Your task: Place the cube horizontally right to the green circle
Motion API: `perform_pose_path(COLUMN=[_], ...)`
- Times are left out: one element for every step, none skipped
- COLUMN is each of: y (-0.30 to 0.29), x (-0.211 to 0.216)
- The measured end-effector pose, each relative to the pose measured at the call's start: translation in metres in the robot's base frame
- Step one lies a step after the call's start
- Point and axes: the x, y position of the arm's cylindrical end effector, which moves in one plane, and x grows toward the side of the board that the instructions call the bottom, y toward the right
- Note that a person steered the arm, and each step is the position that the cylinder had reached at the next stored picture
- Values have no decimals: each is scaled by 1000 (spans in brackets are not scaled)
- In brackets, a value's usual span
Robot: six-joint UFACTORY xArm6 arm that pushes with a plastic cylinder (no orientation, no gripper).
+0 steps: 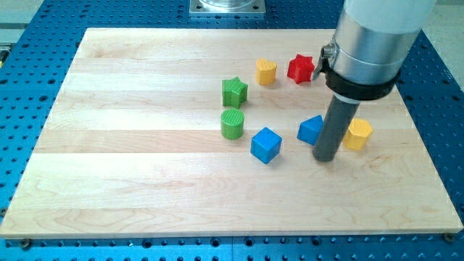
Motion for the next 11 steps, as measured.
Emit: perform_pose_path(y=[-36,-65,-88,-105,-86,-102,-136,-117,-87,-65,-43], x=[-43,-74,-44,15,31,29,67,79,78,76,64])
